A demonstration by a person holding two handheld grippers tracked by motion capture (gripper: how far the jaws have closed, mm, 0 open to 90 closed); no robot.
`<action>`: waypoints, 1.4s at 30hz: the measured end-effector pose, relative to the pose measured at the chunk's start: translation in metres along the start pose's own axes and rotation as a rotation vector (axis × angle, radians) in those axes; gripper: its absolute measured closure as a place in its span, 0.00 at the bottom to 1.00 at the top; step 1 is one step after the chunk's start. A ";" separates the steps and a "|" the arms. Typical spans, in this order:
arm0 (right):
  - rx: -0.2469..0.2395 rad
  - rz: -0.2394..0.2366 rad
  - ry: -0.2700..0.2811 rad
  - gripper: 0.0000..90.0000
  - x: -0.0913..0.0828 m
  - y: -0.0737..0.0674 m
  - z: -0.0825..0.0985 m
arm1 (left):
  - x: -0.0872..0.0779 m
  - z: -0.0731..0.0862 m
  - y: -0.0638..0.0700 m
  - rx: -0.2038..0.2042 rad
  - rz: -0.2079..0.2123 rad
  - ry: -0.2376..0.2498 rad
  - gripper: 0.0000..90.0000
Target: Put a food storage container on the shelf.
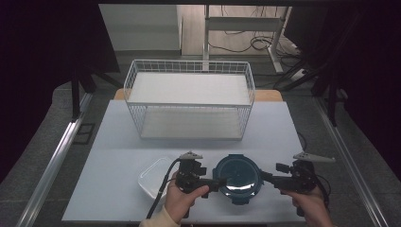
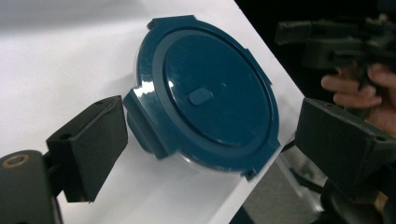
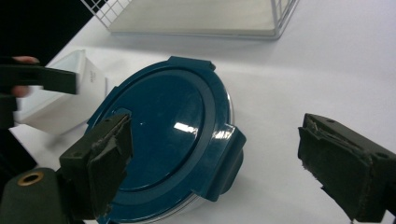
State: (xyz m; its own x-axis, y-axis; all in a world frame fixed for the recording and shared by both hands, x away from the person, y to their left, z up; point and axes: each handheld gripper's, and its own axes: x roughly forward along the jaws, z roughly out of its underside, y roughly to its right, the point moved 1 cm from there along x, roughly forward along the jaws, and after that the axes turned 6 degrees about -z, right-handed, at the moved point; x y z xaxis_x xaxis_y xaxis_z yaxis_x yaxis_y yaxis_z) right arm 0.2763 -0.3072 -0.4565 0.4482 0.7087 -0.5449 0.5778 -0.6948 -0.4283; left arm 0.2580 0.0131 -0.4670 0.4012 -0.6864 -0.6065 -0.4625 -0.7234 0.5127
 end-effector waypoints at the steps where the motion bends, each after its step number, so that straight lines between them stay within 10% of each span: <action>1: 0.010 -0.005 -0.006 0.11 0.001 0.001 0.001 | 0.004 -0.001 -0.001 -0.010 -0.001 -0.007 0.09; 27: 0.158 -0.124 -0.126 0.10 0.040 0.013 0.016 | 0.057 0.000 -0.025 -0.173 0.073 -0.138 0.10; 35: 0.245 -0.176 -0.159 0.16 0.051 0.015 0.021 | 0.066 0.005 -0.031 -0.232 0.139 -0.174 0.15; 42: 0.349 -0.203 -0.156 0.28 0.049 0.021 0.022 | 0.061 0.005 -0.028 -0.228 0.112 -0.159 0.20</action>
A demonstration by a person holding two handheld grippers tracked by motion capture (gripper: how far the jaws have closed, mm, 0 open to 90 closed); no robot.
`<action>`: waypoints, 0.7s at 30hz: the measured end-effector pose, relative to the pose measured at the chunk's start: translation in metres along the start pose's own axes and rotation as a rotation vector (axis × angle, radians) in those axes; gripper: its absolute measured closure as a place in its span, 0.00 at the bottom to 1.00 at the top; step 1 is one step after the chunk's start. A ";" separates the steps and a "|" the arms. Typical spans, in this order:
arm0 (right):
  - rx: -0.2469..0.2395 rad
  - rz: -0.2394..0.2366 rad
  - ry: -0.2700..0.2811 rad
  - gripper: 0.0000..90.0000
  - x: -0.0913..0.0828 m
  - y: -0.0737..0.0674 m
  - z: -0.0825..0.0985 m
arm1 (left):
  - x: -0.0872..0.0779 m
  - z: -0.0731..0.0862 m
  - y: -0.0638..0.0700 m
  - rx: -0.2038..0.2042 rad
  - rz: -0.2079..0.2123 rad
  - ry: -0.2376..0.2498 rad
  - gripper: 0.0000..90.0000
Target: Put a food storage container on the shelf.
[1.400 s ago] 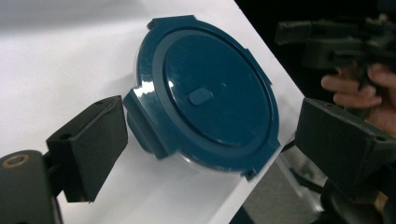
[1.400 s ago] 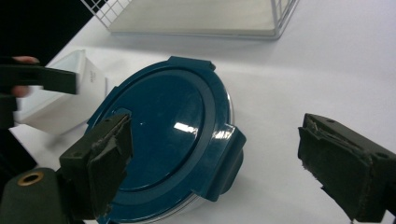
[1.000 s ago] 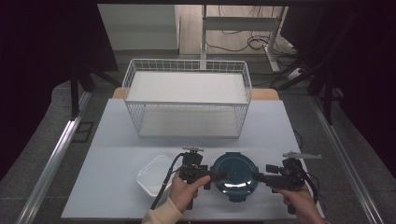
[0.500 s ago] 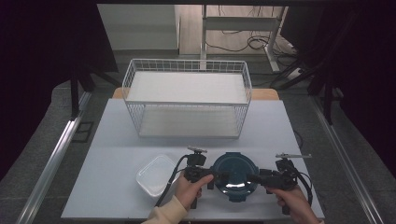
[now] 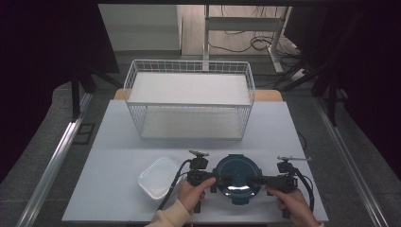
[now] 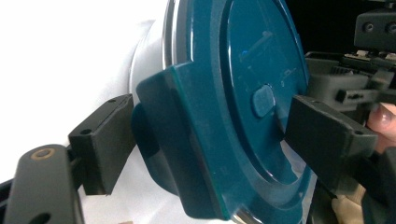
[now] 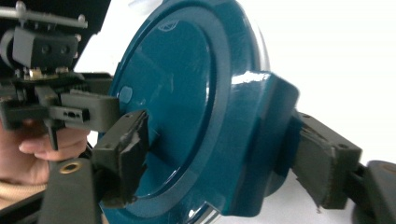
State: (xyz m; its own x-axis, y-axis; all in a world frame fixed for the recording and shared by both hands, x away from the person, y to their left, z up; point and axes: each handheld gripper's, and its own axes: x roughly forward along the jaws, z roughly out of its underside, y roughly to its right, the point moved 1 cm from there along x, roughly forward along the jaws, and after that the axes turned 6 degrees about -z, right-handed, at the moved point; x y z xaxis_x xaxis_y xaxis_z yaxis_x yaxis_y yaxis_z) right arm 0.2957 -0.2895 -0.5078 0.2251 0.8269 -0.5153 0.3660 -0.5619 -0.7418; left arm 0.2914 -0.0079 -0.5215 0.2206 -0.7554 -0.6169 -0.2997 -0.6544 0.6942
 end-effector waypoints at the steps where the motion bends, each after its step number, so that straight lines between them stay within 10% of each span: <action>1: 0.000 -0.001 0.000 0.29 0.000 0.000 0.000 | -0.001 0.000 0.000 0.004 -0.004 0.004 0.22; 21: -0.036 0.033 0.050 0.39 -0.011 -0.013 0.003 | -0.013 0.004 0.007 -0.030 -0.019 0.061 0.34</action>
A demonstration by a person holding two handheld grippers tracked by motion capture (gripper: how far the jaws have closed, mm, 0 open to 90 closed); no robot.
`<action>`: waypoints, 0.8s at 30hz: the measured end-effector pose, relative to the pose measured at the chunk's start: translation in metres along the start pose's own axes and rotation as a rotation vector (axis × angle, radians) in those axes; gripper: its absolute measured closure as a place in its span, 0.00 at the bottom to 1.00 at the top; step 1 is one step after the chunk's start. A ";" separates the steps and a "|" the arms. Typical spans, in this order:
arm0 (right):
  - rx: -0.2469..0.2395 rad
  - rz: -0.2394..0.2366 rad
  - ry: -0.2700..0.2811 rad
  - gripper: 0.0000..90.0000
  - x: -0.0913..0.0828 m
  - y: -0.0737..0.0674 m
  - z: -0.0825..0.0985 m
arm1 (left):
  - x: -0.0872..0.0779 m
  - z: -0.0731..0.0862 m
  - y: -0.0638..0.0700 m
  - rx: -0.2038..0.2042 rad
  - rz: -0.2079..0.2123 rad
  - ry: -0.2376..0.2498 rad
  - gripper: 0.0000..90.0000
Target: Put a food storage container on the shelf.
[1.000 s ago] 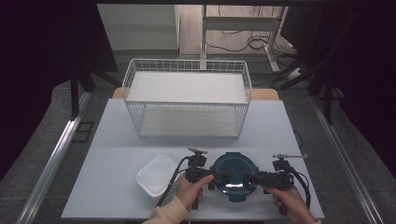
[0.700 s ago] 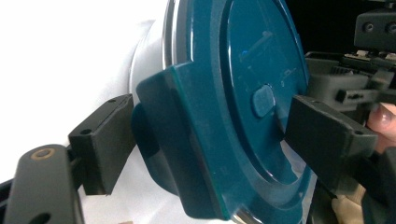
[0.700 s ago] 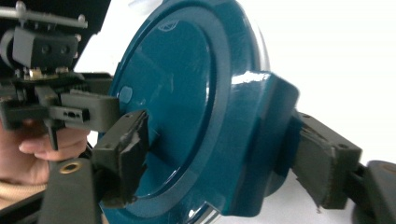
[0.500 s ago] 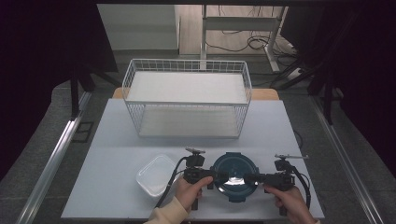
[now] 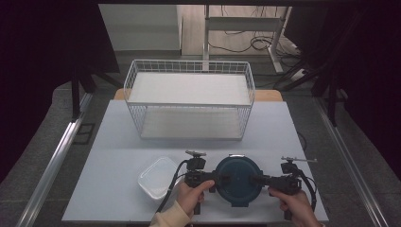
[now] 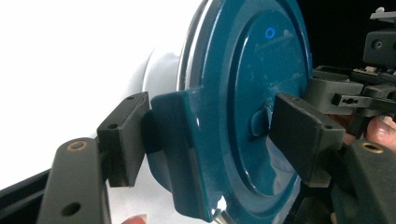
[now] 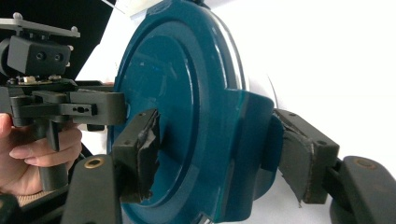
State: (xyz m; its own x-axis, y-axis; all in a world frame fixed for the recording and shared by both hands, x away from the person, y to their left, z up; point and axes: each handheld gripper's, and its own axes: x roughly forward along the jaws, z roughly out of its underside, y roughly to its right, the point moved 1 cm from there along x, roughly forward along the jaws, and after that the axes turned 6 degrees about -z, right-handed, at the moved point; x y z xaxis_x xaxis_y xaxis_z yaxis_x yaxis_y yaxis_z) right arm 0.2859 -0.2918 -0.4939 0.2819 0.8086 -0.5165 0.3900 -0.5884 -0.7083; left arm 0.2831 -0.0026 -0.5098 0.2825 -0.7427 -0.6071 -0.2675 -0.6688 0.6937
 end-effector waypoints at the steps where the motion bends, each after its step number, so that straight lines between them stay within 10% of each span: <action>1: -0.001 -0.001 0.006 0.40 -0.001 -0.001 0.000 | 0.000 0.000 0.000 -0.003 0.000 0.004 0.35; 24: -0.031 -0.003 0.053 0.44 -0.012 -0.008 -0.004 | -0.009 -0.004 0.011 0.041 -0.003 0.011 0.37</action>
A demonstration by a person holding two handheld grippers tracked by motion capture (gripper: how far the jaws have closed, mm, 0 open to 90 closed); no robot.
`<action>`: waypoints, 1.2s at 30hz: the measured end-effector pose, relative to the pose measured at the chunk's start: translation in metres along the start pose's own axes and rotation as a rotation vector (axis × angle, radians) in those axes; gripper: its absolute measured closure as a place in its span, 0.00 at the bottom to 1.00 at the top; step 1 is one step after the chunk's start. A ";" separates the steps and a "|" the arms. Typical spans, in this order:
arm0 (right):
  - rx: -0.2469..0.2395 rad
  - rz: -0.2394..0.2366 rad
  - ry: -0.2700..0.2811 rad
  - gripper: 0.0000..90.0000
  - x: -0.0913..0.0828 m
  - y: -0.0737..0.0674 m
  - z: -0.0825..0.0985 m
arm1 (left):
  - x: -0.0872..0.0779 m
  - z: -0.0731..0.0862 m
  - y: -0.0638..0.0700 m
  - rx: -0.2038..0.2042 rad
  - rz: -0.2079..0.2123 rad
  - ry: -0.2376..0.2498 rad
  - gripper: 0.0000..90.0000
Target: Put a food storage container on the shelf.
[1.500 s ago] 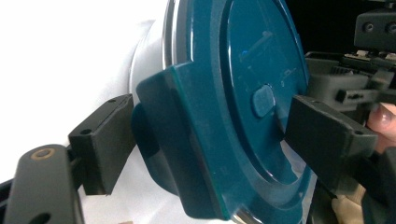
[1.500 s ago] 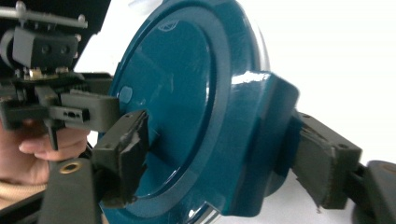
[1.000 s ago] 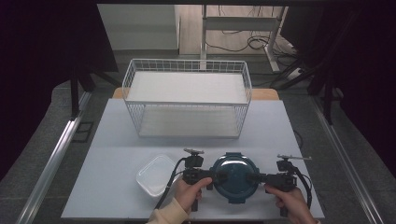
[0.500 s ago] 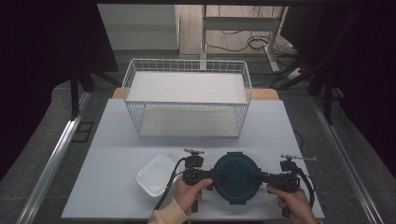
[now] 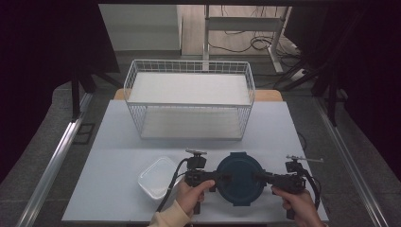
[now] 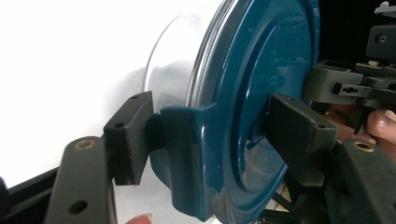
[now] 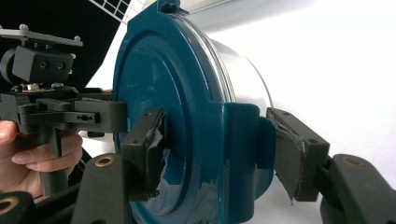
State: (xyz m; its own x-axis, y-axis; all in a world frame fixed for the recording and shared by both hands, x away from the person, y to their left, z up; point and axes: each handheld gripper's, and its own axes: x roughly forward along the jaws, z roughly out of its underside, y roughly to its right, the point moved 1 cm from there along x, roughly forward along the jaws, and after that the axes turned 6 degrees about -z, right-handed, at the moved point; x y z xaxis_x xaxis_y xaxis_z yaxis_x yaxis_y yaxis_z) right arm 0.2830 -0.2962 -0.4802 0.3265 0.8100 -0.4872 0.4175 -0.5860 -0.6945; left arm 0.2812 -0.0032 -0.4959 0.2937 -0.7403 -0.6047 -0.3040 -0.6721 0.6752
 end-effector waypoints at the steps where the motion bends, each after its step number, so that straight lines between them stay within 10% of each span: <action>1: -0.002 0.000 0.002 0.44 -0.001 -0.001 -0.001 | -0.001 -0.001 0.001 -0.002 -0.001 0.003 0.37; 21: -0.103 -0.015 0.029 0.44 -0.012 -0.067 -0.046 | -0.070 -0.034 0.032 0.030 -0.005 0.076 0.38; 36: -0.168 -0.062 0.015 0.45 0.013 -0.110 -0.107 | -0.126 -0.078 0.028 0.034 -0.035 0.145 0.38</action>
State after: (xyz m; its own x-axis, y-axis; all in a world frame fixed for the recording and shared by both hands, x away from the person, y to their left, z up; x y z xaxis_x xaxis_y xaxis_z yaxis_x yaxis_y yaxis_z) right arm 0.3322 -0.2234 -0.3533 0.3078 0.8451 -0.4372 0.5727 -0.5315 -0.6241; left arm 0.3061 0.0724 -0.3681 0.4316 -0.7082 -0.5587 -0.3208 -0.6994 0.6387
